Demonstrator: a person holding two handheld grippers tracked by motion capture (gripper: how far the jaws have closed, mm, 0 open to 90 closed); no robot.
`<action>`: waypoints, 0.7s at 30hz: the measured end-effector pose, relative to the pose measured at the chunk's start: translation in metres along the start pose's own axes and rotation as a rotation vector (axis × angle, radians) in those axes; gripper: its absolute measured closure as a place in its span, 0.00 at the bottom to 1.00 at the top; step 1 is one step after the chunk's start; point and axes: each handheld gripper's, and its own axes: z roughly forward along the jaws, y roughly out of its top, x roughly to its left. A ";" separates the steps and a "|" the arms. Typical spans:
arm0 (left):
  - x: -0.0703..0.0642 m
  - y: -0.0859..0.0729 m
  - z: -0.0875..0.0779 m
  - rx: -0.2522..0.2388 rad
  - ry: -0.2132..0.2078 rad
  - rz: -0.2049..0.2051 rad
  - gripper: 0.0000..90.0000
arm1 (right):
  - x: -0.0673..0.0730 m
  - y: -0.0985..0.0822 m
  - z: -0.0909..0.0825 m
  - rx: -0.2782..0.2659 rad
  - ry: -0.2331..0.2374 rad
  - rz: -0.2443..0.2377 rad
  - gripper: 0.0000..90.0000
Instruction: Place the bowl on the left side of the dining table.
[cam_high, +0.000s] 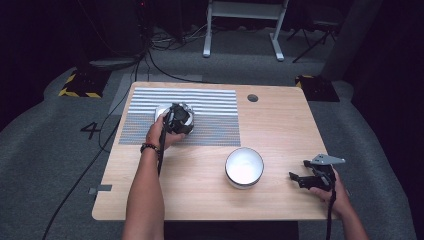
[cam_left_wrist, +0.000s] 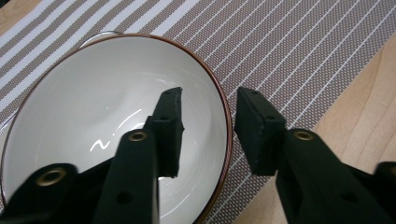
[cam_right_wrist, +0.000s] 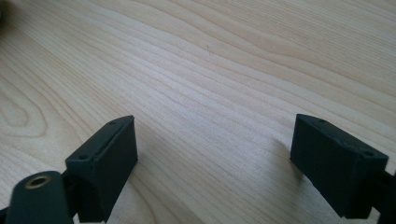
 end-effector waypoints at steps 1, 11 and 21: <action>-0.001 0.000 0.000 0.003 -0.011 -0.005 0.63 | 0.000 0.000 0.000 0.000 0.000 0.000 0.17; -0.004 0.002 -0.002 0.011 -0.026 0.015 0.46 | 0.000 0.000 0.000 0.000 0.000 0.000 0.17; -0.006 0.003 -0.005 -0.026 -0.029 -0.054 0.22 | 0.000 0.000 0.000 0.000 0.000 0.000 0.17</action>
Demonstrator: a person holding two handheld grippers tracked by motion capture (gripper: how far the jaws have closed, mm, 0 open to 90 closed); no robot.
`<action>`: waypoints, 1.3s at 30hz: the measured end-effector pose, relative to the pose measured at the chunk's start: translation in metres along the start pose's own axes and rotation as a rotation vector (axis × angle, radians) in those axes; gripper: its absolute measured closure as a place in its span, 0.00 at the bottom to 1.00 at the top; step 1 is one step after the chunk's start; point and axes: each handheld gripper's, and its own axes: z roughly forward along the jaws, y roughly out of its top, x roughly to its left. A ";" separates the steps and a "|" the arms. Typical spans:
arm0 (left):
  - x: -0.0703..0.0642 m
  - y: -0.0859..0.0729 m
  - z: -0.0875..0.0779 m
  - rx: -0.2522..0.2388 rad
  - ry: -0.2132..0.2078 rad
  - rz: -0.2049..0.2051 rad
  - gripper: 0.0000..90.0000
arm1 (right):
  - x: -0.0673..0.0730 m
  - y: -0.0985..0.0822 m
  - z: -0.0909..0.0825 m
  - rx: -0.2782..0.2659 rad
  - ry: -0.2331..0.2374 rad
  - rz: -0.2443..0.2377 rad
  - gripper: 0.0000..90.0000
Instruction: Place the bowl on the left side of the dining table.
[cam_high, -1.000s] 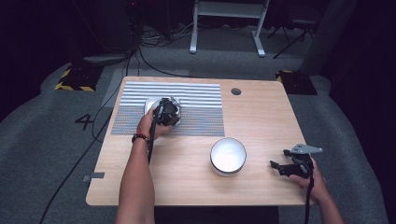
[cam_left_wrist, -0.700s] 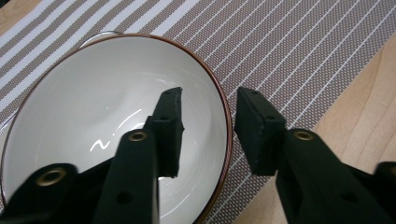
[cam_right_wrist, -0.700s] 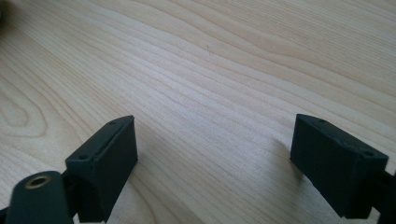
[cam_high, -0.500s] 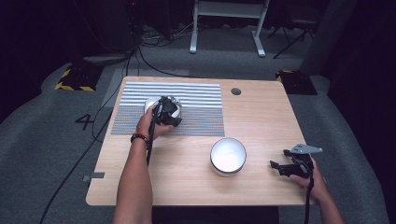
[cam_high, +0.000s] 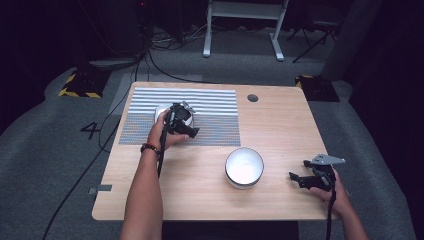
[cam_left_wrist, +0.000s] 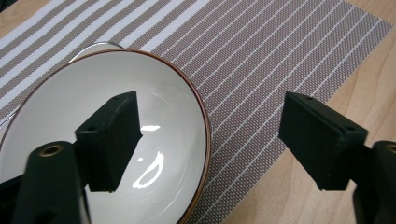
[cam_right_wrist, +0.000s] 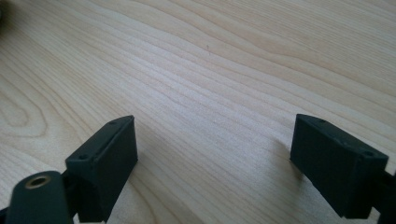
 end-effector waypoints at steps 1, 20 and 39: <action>0.000 0.000 0.000 0.000 0.000 0.000 0.22 | 0.000 0.000 0.000 0.000 0.000 0.000 0.17; -0.015 0.005 -0.004 -0.001 0.073 0.064 0.20 | 0.000 0.000 0.000 0.000 0.000 0.000 0.17; -0.036 0.008 -0.017 -0.039 0.093 0.105 0.19 | 0.000 0.000 0.000 0.000 0.000 0.000 0.17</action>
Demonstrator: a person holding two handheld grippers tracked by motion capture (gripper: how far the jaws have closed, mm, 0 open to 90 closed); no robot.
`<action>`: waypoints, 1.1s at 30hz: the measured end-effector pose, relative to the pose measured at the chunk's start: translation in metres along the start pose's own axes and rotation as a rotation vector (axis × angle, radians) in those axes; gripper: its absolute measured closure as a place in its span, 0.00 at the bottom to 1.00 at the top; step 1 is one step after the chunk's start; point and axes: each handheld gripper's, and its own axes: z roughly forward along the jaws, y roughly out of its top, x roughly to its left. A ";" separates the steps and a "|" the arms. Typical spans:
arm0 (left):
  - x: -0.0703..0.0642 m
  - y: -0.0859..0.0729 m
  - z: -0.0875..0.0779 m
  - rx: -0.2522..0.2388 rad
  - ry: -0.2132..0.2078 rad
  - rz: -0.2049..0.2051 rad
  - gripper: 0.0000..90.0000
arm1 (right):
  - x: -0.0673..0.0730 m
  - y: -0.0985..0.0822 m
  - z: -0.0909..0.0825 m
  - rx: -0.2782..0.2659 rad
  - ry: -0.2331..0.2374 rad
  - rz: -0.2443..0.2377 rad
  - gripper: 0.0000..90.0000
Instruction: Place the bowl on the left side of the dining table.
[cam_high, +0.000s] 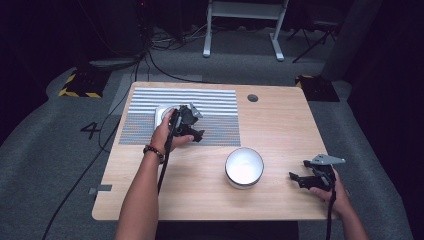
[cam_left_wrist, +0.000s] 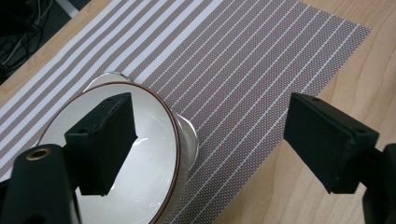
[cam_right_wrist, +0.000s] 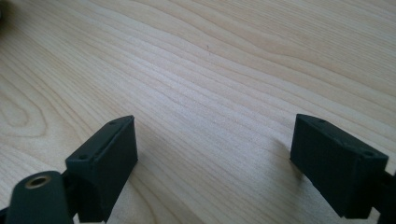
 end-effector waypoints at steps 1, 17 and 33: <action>0.000 0.000 0.000 -0.014 0.004 0.017 0.19 | 0.000 0.000 0.000 0.000 0.000 0.000 0.17; -0.016 -0.001 -0.015 -0.035 -0.009 0.073 0.19 | 0.000 0.000 0.000 0.000 0.000 0.000 0.17; -0.031 -0.005 -0.031 -0.054 -0.019 0.141 0.18 | 0.000 0.000 0.000 0.000 0.000 0.000 0.17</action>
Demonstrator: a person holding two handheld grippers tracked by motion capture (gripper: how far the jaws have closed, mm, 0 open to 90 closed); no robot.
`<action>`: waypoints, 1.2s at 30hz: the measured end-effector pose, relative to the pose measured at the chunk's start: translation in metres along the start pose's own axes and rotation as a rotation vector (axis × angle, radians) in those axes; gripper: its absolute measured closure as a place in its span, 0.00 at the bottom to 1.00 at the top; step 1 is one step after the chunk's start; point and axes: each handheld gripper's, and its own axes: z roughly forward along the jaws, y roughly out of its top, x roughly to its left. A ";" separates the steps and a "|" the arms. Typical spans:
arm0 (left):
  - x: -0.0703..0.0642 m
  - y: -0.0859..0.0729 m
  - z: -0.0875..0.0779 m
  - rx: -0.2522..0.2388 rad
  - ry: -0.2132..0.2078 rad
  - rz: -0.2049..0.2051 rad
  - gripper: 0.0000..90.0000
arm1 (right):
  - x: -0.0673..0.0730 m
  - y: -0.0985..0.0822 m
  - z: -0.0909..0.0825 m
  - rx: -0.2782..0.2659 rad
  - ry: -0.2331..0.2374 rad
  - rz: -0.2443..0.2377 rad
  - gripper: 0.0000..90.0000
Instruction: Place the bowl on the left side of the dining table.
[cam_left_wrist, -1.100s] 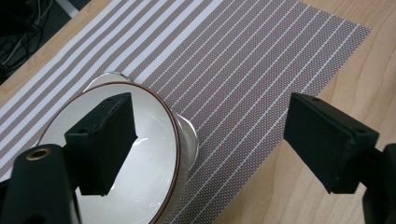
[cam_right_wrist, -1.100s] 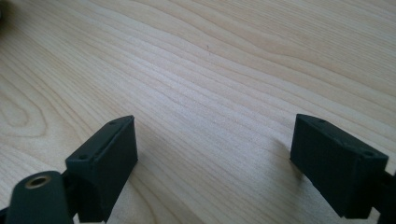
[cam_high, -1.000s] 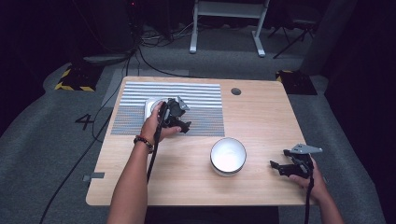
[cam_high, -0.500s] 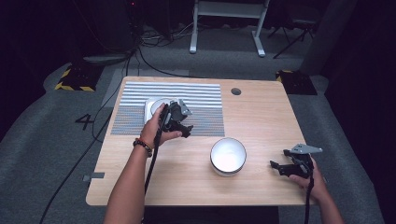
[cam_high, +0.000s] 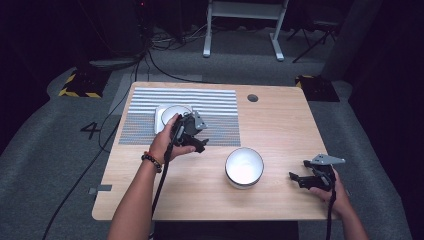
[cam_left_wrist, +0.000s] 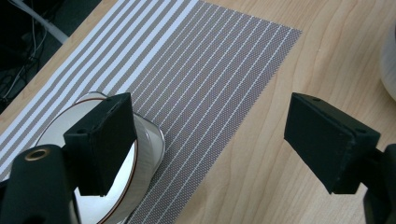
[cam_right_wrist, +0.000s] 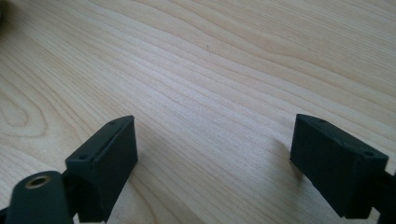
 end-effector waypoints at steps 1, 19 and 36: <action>-0.001 -0.001 0.000 -0.003 0.004 0.012 0.18 | 0.000 0.000 0.000 0.000 0.000 0.000 0.17; -0.014 -0.013 -0.015 0.010 0.017 0.056 0.18 | 0.000 0.000 0.000 0.000 0.000 0.000 0.17; -0.027 -0.035 -0.021 0.036 0.026 0.063 0.18 | 0.000 0.000 0.000 0.000 0.000 -0.001 0.17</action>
